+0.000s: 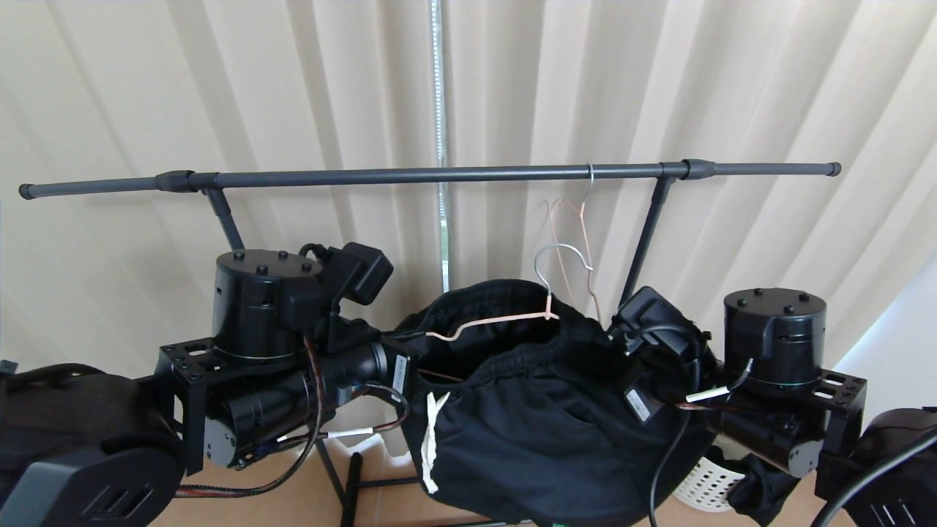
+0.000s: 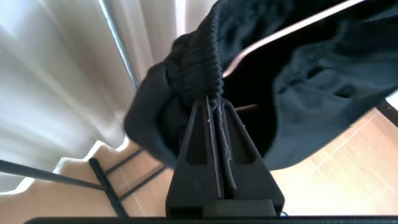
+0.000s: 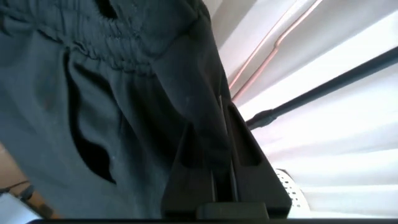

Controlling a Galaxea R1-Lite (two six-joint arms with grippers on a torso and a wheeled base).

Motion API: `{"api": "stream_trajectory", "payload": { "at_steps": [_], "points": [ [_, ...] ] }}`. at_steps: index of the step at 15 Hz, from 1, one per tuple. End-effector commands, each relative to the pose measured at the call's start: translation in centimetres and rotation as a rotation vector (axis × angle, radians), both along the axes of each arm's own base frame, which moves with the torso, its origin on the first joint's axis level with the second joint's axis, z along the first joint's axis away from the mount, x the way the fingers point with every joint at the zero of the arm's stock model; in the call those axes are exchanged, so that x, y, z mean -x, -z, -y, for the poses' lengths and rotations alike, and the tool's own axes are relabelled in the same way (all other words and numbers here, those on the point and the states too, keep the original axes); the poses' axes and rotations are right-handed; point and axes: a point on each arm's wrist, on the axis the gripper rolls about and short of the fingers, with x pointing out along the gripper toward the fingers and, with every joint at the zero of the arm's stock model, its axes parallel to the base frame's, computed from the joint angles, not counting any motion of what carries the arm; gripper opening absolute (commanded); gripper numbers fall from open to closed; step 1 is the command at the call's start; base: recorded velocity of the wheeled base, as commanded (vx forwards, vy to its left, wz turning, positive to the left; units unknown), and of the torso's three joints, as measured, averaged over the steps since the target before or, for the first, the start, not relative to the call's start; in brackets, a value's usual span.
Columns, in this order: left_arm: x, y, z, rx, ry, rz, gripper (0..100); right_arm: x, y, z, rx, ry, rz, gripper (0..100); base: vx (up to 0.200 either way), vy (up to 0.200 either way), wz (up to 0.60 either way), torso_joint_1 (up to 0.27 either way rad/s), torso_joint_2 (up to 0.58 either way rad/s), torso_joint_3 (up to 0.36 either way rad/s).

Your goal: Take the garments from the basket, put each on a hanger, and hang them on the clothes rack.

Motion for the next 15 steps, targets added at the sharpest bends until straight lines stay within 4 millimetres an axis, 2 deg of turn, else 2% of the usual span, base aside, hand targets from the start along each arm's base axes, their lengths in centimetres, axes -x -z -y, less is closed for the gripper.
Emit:
{"api": "stream_trajectory", "payload": {
  "at_steps": [1, 4, 7, 12, 15],
  "points": [
    [0.3, -1.2, 0.4, 0.025, 0.013, 0.032, 0, -0.4, 1.5, -0.4, 0.025, 0.002, -0.037, 0, 0.0, 0.0, 0.0, 0.0, 0.0, 0.0],
    [0.7, -1.7, 1.0, 0.037, 0.035, 0.043, 0, -0.5, 2.1, -0.7, 0.028, -0.005, -0.054, 0, 0.0, 0.0, 0.0, 0.0, 0.0, 0.0],
    [1.6, -1.5, 1.6, 0.029, 0.07, 0.022, 0, -1.1, 2.4, -2.0, -0.086, 0.009, -0.041, 0, 0.0, 0.0, 0.0, 0.0, 0.0, 0.0],
    [1.9, -0.4, 1.5, 0.003, 0.076, -0.008, 0, -1.2, 1.4, -2.1, -0.188, -0.002, -0.01, 0, 0.0, 0.0, 0.0, 0.0, 0.0, 0.0],
    [1.9, 1.1, 1.7, -0.031, 0.081, -0.049, 0, -1.0, 0.7, -2.1, -0.225, -0.029, -0.007, 0, 0.0, 0.0, 0.0, 0.0, 0.0, 0.0]
  ]
}}
